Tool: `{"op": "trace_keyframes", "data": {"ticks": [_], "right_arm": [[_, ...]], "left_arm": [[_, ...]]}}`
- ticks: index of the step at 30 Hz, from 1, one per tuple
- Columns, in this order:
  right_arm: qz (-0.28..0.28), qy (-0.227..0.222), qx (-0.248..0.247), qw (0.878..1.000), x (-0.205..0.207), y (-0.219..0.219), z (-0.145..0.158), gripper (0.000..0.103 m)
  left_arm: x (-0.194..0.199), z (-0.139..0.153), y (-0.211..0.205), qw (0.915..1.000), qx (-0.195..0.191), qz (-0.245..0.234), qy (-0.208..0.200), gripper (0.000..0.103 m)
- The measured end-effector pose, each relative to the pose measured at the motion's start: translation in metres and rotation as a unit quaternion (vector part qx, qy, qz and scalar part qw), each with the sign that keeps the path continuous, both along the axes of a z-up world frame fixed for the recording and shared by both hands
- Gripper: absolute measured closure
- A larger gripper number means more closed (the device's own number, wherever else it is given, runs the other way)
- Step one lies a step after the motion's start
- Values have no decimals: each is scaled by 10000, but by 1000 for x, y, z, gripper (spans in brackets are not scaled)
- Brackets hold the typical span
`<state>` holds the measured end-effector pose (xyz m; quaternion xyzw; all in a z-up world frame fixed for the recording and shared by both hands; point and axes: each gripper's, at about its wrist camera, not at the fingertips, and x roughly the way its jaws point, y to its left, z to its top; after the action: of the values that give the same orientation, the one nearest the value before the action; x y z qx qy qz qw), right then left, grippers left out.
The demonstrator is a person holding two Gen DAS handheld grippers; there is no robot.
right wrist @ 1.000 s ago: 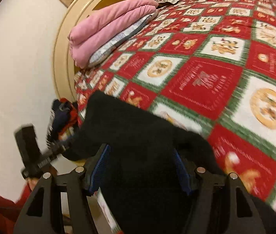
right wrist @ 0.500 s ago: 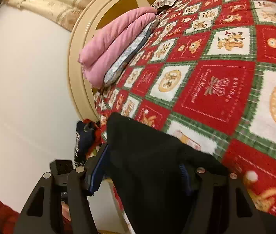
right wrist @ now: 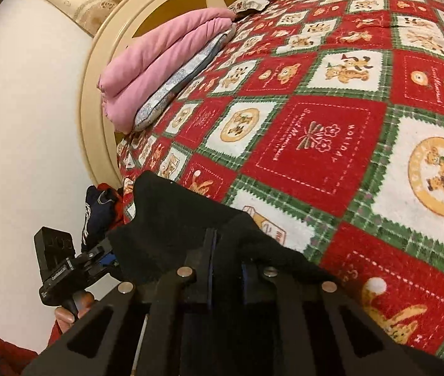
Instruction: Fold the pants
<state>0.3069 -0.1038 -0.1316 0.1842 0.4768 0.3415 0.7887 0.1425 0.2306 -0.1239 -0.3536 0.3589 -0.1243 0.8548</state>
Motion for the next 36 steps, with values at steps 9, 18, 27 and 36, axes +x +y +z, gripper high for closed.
{"op": "trace_keyframes", "data": {"ticks": [9,18,27,36], "right_arm": [[-286,295,470,9980,11,-7,-10,88],[-527,-1035,-1037,9878,-8,5,22,95],[-597,-1197,-1496,9797,-6,5,11,95],[-509,-1256,-1630,9773,-16,12,16,93]], "left_arm": [[9,6,19,9991,93,388,-141,23],[9,8,13,9982,517,290,-84,48],[3,-5,-1,9996,197,-167,132,48],[20,-15,-1,9980,-610,-8,172,69]]}}
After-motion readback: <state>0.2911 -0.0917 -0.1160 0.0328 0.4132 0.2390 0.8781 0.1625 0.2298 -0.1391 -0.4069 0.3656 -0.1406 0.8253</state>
